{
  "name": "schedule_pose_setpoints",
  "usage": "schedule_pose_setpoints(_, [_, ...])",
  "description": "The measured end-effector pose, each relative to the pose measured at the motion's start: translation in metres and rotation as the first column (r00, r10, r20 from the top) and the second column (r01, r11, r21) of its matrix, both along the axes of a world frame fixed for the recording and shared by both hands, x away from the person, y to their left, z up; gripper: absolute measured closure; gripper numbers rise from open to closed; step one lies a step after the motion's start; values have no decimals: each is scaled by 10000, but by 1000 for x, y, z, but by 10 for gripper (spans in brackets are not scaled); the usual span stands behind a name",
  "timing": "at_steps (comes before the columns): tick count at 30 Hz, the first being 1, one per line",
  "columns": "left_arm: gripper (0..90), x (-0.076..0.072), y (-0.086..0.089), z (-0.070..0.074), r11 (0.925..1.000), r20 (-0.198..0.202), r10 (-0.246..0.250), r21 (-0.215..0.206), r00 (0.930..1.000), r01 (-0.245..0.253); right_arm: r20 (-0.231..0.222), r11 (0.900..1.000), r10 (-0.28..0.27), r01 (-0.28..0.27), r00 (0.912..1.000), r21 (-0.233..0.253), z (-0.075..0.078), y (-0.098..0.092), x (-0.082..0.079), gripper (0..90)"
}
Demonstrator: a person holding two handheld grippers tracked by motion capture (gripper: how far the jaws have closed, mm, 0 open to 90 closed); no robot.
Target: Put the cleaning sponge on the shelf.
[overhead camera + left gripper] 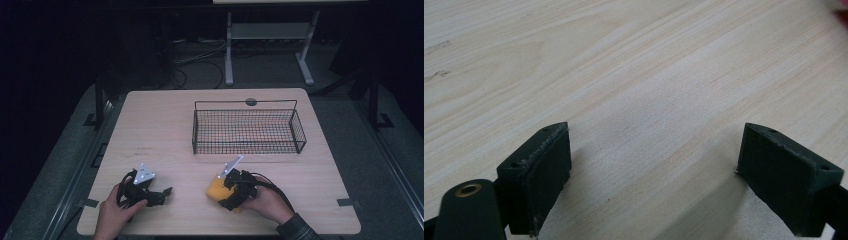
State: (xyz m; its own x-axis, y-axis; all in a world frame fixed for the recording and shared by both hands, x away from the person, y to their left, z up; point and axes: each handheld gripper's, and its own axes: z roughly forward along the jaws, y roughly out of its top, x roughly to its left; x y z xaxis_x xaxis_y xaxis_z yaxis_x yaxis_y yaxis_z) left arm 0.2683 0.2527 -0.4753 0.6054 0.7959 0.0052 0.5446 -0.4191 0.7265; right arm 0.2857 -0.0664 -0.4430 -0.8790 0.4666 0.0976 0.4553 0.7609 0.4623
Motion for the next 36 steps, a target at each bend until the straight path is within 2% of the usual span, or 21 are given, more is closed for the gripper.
schedule_pose_setpoints(18, [130, 0, 0, 0, 10000, 0, 1, -7, 10000, -1, 115, 10000, -30, 29, 9999, 89, 12, -9, 3, 225])
schedule_pose_setpoints(36, [130, 0, 0, 0, 10000, -4, -1, -3, 10000, 1, 404, 9981, -336, 314, 9986, 525, 42, -21, 11, 225])
